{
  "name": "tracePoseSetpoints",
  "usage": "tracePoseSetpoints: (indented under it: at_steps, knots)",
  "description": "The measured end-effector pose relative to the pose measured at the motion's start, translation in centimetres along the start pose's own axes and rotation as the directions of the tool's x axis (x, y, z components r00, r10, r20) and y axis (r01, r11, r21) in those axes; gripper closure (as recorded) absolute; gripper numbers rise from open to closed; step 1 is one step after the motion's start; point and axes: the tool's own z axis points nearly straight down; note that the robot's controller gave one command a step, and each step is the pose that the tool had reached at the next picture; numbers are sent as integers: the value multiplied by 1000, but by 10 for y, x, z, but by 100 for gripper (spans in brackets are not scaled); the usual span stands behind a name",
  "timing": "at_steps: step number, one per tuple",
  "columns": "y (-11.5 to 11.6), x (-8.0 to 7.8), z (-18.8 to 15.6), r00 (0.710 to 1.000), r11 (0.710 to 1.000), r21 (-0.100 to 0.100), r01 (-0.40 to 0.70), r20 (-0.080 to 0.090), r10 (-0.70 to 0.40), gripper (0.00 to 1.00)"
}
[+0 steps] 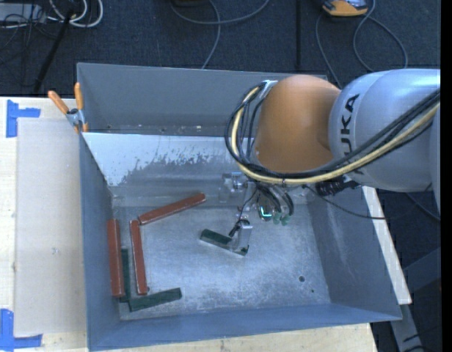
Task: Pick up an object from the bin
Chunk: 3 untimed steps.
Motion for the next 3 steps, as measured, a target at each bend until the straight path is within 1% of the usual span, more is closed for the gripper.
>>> tracePoseSetpoints:
  at_steps: [1,2,3]
  knots:
    - [-10,-13,112,970,970,1,242,2,-242,0]
    - [-10,-14,108,971,971,1,238,8,-238,100]
    - [-17,-44,-53,967,967,4,254,18,-254,100]
